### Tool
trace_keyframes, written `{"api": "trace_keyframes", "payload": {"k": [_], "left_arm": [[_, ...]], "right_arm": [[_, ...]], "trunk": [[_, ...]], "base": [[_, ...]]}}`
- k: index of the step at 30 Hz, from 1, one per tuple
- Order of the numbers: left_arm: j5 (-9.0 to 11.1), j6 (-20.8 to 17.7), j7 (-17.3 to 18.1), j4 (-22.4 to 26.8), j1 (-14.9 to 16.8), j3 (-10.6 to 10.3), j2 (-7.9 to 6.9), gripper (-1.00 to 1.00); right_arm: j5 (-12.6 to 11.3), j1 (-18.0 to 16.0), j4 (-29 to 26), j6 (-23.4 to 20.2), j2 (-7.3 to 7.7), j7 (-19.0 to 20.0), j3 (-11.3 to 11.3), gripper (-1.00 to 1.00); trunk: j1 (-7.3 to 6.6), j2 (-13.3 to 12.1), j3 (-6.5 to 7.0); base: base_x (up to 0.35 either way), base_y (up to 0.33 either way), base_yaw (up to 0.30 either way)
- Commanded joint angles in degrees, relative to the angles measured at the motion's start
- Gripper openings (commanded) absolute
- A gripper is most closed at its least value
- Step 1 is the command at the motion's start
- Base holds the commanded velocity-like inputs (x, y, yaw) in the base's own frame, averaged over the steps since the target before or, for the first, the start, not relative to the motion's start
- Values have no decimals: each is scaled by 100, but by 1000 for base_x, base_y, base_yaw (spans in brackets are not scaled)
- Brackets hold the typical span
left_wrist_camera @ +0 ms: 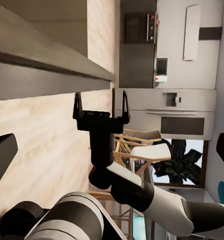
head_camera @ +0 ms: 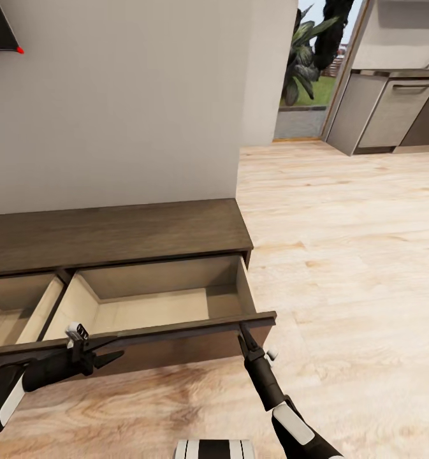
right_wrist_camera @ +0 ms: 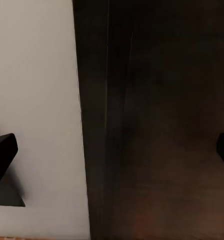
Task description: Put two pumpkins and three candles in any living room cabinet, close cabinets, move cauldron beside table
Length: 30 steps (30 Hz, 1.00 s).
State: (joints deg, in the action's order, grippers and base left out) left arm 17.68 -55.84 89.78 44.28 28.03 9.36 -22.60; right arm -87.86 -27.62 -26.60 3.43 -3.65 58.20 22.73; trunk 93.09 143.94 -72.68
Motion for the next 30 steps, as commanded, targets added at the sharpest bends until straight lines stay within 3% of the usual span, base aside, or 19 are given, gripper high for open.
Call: {"api": "trace_keyframes", "payload": {"k": [1, 16, 21, 30], "left_arm": [[-2, -63, 22, 1, 1, 1, -4, 100], [-2, -64, 22, 1, 1, 1, 0, 100], [5, -66, 22, 1, 1, 0, 2, 100], [7, -67, 22, 1, 1, 4, 2, 100]], "right_arm": [[-56, -6, 6, 35, 6, 15, 47, 100], [-137, -6, 18, -135, 14, -97, -8, 100], [-573, 2, 408, -675, 161, -118, -428, 100], [-1152, 3, 1163, -1252, 442, -97, -876, 100]], "trunk": [[-3, 2, -4], [-3, 2, -4], [-3, 2, -4], [-3, 2, -4]], "base": [[-144, 0, 0], [-38, 0, 0], [0, 0, 0], [0, 0, 0]]}}
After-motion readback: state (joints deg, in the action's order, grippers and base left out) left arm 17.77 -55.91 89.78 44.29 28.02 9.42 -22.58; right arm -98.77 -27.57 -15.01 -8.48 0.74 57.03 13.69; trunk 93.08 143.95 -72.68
